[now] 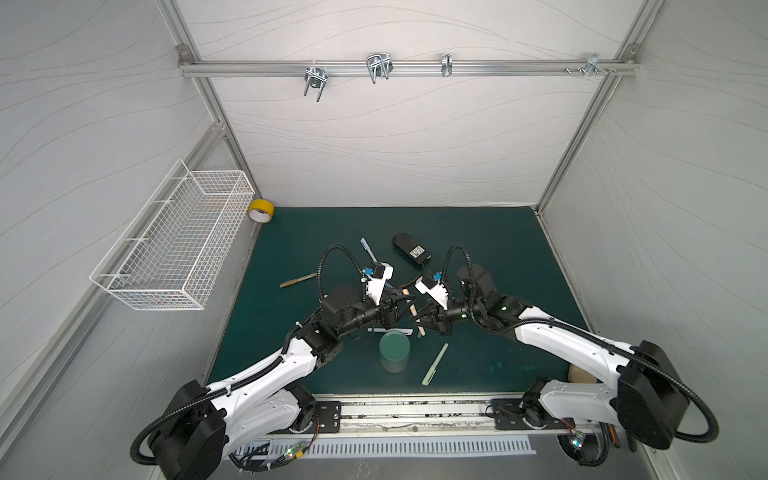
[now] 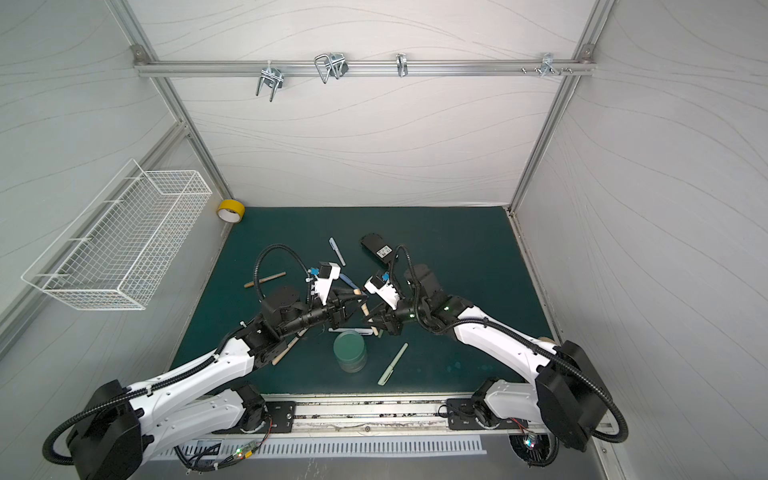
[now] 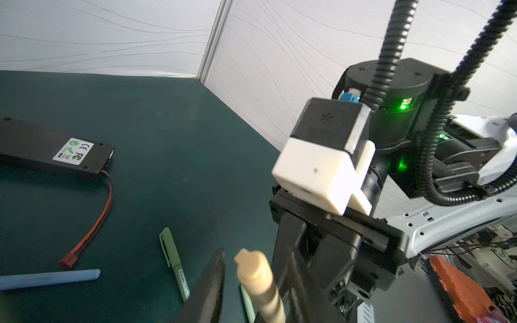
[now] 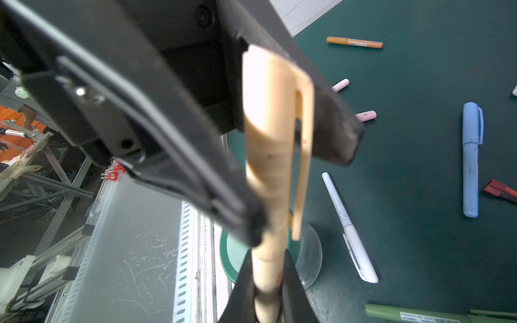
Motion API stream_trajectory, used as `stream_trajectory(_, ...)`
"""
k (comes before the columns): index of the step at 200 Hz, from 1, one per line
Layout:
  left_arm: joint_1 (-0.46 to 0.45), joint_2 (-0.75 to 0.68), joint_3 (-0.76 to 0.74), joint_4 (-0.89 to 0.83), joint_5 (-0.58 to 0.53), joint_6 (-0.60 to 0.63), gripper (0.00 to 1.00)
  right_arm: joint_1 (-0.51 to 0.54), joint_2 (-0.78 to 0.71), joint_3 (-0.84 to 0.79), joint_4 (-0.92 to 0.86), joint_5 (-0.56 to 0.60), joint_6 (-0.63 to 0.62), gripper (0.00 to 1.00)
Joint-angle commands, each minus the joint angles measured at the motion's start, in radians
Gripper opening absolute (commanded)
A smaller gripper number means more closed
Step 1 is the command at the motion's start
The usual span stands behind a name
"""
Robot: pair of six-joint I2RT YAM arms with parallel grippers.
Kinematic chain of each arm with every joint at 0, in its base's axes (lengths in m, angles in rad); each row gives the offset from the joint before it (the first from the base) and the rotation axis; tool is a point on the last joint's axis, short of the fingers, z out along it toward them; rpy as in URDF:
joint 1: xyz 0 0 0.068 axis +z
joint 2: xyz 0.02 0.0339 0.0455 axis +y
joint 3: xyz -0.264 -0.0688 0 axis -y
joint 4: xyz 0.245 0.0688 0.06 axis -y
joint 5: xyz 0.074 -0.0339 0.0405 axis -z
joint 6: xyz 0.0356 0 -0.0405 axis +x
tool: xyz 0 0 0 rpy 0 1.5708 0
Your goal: Open the pen caps
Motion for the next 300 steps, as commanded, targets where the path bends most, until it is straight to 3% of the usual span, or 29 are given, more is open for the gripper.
stream_trajectory(1,-0.004,0.013,0.035,0.062,0.023,-0.008,0.31,0.009,0.004,0.002,0.016,-0.019,-0.036,0.00)
stream_trajectory(25,-0.002,0.014,0.035,0.056,0.012,-0.010,0.17,0.009,-0.006,-0.002,0.020,-0.011,-0.036,0.00)
stream_trajectory(41,-0.001,0.002,0.030,0.046,-0.024,-0.016,0.11,0.008,-0.022,-0.009,0.021,0.019,-0.030,0.10)
stream_trajectory(80,0.002,-0.038,0.012,0.033,-0.116,-0.031,0.07,-0.025,-0.108,-0.068,0.087,0.038,0.009,0.37)
stream_trajectory(147,0.021,-0.031,-0.008,0.102,-0.057,-0.072,0.04,-0.064,-0.174,-0.166,0.253,0.023,0.094,0.49)
stream_trajectory(224,0.021,0.022,-0.007,0.193,0.058,-0.098,0.05,-0.064,-0.104,-0.213,0.436,0.012,0.146,0.41)
stream_trajectory(280,0.022,0.062,-0.014,0.251,0.078,-0.124,0.06,-0.061,-0.060,-0.228,0.524,-0.009,0.182,0.25)
stream_trajectory(300,0.022,0.069,-0.014,0.262,0.080,-0.128,0.07,-0.061,-0.059,-0.230,0.530,-0.010,0.185,0.14)
